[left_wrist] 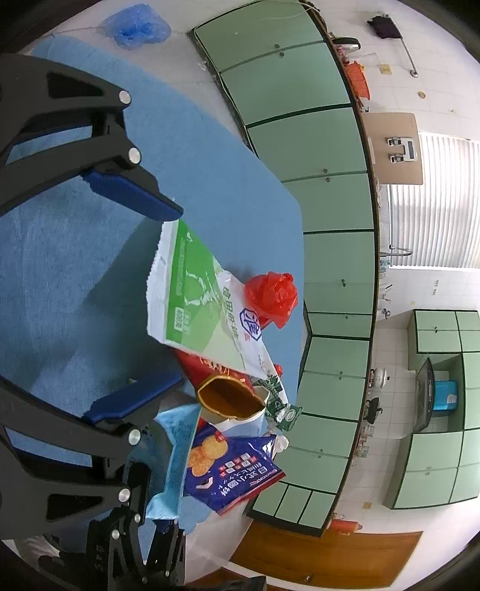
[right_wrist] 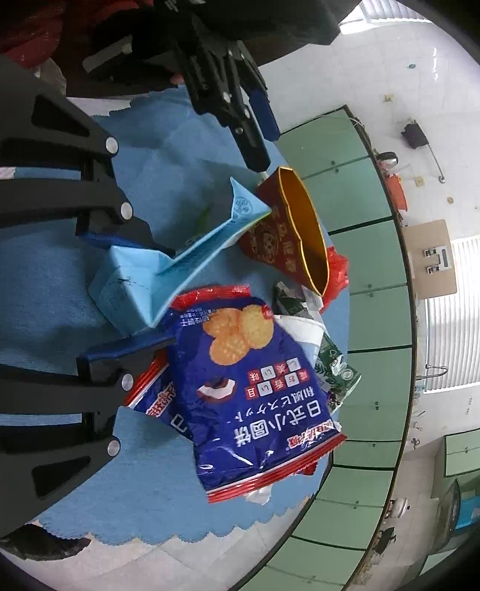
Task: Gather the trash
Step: 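Grasp the blue milk carton with the right tool while the left grasps the red cup, then carry carton and red cup to the black bin and open both tools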
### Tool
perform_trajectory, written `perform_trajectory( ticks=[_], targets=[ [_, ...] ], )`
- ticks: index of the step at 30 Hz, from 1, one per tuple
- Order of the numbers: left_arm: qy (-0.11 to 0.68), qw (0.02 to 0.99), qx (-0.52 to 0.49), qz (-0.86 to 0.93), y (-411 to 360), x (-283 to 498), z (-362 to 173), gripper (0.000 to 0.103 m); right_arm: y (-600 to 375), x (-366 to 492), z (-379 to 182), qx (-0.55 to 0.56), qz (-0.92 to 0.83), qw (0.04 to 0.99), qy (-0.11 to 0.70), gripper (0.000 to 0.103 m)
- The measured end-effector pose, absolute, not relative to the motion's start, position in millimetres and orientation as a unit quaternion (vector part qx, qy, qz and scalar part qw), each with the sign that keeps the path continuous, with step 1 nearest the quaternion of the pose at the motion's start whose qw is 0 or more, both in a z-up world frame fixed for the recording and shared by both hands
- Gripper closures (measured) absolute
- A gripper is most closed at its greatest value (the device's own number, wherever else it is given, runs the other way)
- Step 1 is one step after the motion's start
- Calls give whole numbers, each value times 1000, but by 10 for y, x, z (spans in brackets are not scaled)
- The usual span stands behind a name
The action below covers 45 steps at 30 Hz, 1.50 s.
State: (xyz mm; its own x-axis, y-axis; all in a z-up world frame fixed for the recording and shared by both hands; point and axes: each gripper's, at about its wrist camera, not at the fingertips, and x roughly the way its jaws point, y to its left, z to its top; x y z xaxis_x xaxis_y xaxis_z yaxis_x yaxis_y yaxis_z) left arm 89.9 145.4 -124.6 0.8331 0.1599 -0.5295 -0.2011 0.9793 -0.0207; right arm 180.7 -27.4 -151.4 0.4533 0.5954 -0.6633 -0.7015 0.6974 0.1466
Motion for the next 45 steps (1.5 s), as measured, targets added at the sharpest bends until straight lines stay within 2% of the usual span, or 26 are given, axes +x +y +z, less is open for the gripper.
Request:
perform_trajectory(
  ticks=[2, 3, 5, 23, 25, 29, 31, 34, 35, 36, 45],
  targets=[
    [272, 957, -34, 92, 1426, 897, -1236, 22, -237, 1812, -1552, -75, 383, 846, 364, 57],
    [271, 958, -33, 91, 1416, 895, -1227, 22, -228, 1808, -1561, -75, 384, 844, 366, 65],
    [270, 958, -30, 90, 1413, 888, -1212, 22, -263, 1798, -1573, -68, 388, 841, 370, 69],
    [250, 966, -5, 62, 1122, 1125, -1136, 24, -838, 1698, -1164, -4, 339, 881, 330, 70],
    [251, 966, 5, 60, 1082, 1194, -1147, 35, -850, 1706, -1175, 0, 335, 883, 330, 70],
    [256, 965, 23, 52, 989, 1289, -1180, 49, -908, 1737, -1135, 8, 329, 887, 324, 70],
    [258, 964, 36, 51, 934, 1317, -1192, 62, -943, 1745, -1126, 10, 325, 889, 323, 69],
    [261, 963, 41, 50, 887, 1332, -1210, 76, -1002, 1756, -1124, 14, 318, 891, 323, 69],
    [262, 963, 42, 48, 876, 1332, -1212, 84, -1023, 1761, -1126, 17, 316, 892, 323, 69],
    [262, 963, 43, 47, 857, 1329, -1212, 87, -1043, 1765, -1127, 19, 314, 892, 323, 69],
    [232, 972, 30, 36, 741, 1155, -979, 92, -1196, 1735, -1034, 36, 300, 901, 310, 69]
  ],
)
